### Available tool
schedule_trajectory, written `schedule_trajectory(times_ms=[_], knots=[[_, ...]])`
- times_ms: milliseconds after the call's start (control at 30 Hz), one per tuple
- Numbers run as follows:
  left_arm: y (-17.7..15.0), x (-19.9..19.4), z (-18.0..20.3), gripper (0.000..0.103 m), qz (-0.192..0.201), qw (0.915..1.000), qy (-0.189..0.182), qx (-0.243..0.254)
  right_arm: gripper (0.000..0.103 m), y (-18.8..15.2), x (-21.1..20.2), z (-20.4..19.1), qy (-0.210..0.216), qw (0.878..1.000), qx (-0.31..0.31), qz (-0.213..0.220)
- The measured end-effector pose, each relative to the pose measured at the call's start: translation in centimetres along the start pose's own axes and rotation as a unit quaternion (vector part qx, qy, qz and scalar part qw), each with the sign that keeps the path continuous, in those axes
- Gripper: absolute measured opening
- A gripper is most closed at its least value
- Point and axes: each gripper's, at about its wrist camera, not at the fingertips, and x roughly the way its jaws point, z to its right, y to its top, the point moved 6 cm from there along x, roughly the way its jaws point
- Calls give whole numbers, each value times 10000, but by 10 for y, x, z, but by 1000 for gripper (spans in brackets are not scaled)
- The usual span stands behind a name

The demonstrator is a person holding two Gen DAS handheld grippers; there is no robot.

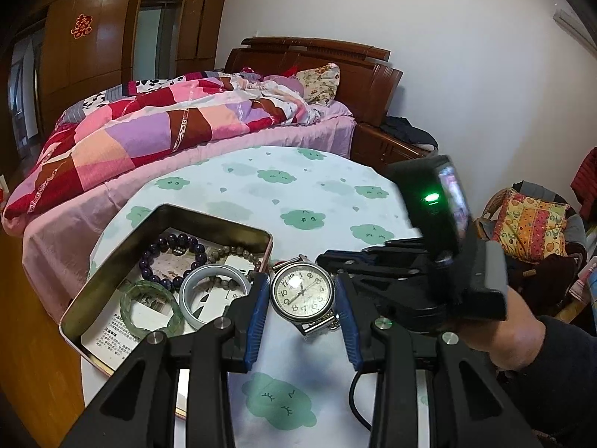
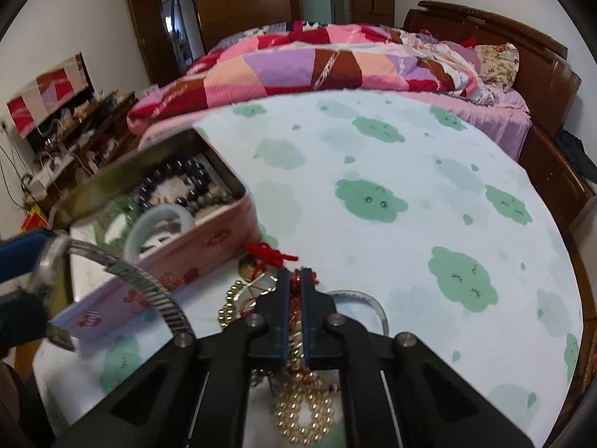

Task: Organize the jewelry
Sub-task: 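Grasp the red-cord pendant with the right tool while the left tool lifts the wristwatch, then carry the wristwatch and the pendant over the tin box with both tools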

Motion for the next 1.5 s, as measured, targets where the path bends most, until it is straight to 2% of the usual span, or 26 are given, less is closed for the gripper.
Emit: schedule_trajectory(times_ms=[400, 533, 633, 700, 767, 800, 1000, 1100, 1133, 1167, 1267, 1500], knots=[[7, -10, 2, 36, 129, 9999, -5, 13, 5, 26, -85, -7, 146, 9942, 204, 1048], [11, -15, 1, 36, 191, 9998, 4, 18, 5, 38, -96, -9, 152, 9928, 112, 1183], [12, -16, -1, 36, 212, 9998, 16, -6, 5, 40, -85, -10, 151, 9950, -37, 990], [12, -15, -2, 36, 196, 9998, 27, -20, 14, 38, -66, -8, -60, 9968, -153, 782], [12, -12, -3, 36, 169, 9998, 43, -17, 52, 33, -45, -3, -217, 9978, -206, 595], [12, -9, -4, 36, 154, 9999, 62, -11, 53, 31, -36, -1, -264, 9978, -225, 557], [18, 5, -12, 36, 92, 9999, 122, -45, 50, 21, 9, 12, -490, 9979, -413, 27], [22, 10, -14, 36, 103, 9998, 153, -11, 38, 15, 22, 15, -450, 9977, -463, -197], [24, 12, -15, 36, 99, 9998, 164, 0, 24, 13, 22, 14, -425, 9976, -484, -244], [26, 15, -16, 36, 96, 9998, 175, 6, 4, 10, 24, 14, -401, 9973, -519, -323], [32, 19, -20, 36, 104, 9997, 227, -3, 5, 6, 16, 12, -389, 9978, -439, -297], [40, 16, -22, 36, 174, 9994, 308, 40, 4, 19, -30, 6, -338, 9985, -252, 349]])
